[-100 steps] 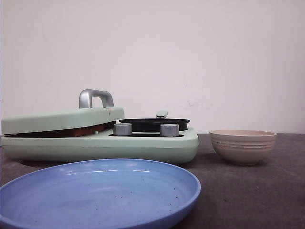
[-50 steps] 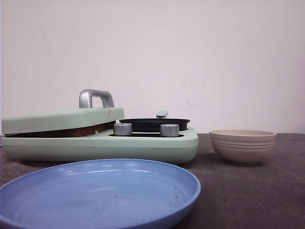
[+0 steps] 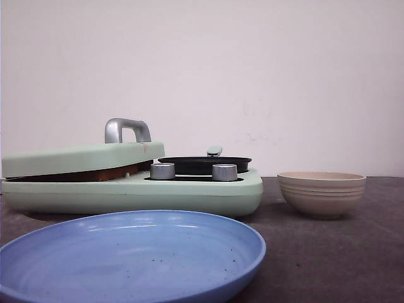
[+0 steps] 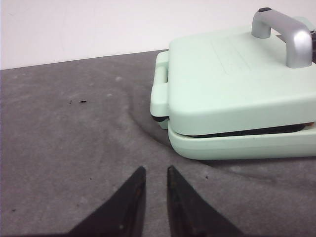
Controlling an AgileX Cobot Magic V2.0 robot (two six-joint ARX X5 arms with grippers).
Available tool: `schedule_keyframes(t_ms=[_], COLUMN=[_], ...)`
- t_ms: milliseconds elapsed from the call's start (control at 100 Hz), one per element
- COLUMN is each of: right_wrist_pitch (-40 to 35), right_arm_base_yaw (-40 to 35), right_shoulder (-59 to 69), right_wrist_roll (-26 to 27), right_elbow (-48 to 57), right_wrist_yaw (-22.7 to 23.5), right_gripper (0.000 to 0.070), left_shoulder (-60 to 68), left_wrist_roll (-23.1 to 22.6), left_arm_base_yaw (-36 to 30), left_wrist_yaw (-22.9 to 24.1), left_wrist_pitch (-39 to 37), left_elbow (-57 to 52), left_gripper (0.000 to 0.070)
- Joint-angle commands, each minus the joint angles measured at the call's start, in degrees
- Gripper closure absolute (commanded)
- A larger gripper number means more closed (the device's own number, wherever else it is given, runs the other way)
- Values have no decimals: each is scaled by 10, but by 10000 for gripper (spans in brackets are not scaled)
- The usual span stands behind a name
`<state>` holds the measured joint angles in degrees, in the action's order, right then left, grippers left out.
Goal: Make breakfast with bread and shrimp
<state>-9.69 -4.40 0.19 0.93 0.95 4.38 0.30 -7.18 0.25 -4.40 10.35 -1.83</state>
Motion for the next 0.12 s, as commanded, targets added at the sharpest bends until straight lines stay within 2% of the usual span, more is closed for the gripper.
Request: schedule_keyframes(t_ms=[0,110], right_wrist_pitch=[7,7], right_arm_base_yaw=[0,0], right_shoulder=[0,0], right_wrist_roll=[8,8], right_elbow=[-2,-2], right_wrist_yaw=[1,1], right_gripper=[700,700], left_shoulder=[-1,-1], left_wrist_roll=[-7,-7], left_arm_base_yaw=[1,1], left_wrist_yaw=[1,1], left_wrist_pitch=[4,4], left_elbow=[9,9], left_gripper=[700,700])
